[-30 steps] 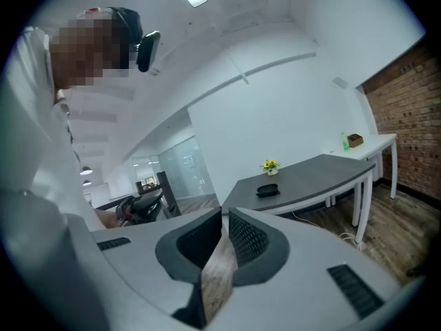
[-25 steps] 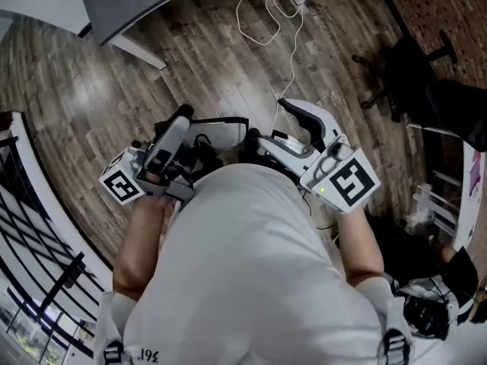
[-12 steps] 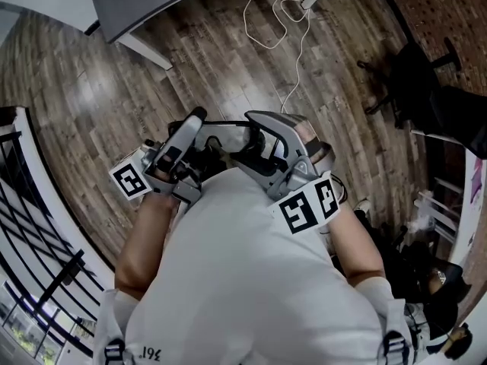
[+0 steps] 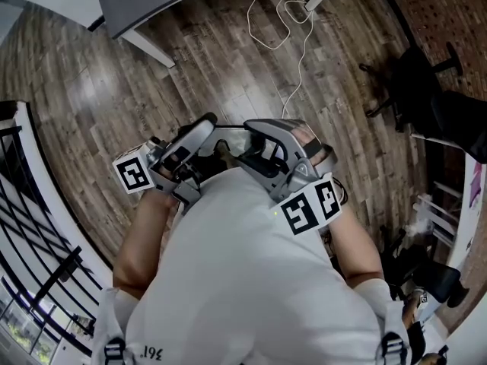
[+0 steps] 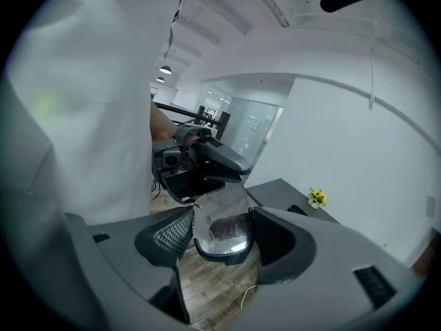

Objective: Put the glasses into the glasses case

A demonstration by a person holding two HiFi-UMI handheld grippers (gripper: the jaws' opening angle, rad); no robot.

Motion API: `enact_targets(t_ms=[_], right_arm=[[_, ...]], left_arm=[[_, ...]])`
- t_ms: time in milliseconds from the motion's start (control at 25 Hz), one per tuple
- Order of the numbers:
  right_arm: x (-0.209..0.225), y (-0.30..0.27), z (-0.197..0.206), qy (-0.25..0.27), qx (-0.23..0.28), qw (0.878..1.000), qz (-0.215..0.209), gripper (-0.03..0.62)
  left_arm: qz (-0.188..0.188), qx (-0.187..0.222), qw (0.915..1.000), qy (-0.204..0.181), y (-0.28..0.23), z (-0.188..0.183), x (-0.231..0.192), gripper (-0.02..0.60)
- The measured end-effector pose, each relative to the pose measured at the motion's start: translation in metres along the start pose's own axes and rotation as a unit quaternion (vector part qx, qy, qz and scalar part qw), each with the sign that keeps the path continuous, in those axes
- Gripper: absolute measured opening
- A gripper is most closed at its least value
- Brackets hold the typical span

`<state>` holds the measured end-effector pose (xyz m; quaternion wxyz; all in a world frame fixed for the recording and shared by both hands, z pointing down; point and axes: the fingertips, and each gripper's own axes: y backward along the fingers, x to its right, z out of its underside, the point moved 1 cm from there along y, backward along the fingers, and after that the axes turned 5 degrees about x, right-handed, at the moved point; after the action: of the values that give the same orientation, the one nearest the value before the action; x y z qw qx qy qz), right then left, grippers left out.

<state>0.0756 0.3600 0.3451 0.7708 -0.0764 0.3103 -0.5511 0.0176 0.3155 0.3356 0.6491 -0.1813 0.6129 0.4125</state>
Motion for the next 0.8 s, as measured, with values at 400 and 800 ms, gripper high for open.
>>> enact_targets(t_ms=[400,800], right_arm=[[0.0022,0.0015,-0.0032,-0.01,0.016,1.0,-0.004,0.279],[-0.0022,0.0031,-0.0062,-0.016,0.018,1.0,-0.013,0.279]], left_arm=[[0.008,-0.064,0.9927,-0.101,-0.0035,0.0044,0.0075,0.15],[0.001,-0.063,0.9947,-0.081,0.0044,0.0056,0.0043,0.146]])
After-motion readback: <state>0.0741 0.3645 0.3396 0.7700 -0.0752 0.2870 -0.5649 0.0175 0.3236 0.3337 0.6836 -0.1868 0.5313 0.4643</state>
